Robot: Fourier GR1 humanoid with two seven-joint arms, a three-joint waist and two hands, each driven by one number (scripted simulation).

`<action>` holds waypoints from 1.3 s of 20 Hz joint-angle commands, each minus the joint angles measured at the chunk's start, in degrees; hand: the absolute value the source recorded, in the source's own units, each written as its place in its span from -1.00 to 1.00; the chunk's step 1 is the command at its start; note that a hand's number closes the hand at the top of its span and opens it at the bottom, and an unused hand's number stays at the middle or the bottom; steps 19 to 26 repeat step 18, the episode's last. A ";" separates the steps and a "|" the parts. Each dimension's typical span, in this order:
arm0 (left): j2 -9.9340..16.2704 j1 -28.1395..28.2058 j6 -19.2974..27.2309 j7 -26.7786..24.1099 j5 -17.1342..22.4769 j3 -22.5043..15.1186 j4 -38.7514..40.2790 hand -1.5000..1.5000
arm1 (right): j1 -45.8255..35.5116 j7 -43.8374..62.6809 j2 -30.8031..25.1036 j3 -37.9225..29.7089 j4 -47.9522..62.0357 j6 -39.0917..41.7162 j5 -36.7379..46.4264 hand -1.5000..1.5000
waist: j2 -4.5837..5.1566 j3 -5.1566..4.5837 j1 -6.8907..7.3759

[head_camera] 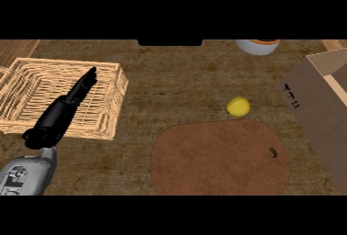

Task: Pick the squash from the cutting board and place it in the cardboard box

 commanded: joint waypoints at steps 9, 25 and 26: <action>-0.21 0.48 -0.10 0.92 -0.14 0.42 -0.44 0.00 | -7.09 -10.01 7.22 -24.79 -1.69 -15.36 -23.93 -1.00 | -0.46 0.21 -1.03; -0.62 0.04 -0.75 -1.60 -0.05 1.70 0.89 0.00 | 0.57 -16.05 -1.77 -36.14 6.49 -15.87 -33.23 -1.00 | 0.08 0.04 -0.26; -0.62 0.04 -0.75 -1.60 -0.05 1.70 0.89 0.00 | 0.57 -16.05 -1.77 -36.14 6.49 -15.87 -33.23 -1.00 | 0.08 0.04 -0.26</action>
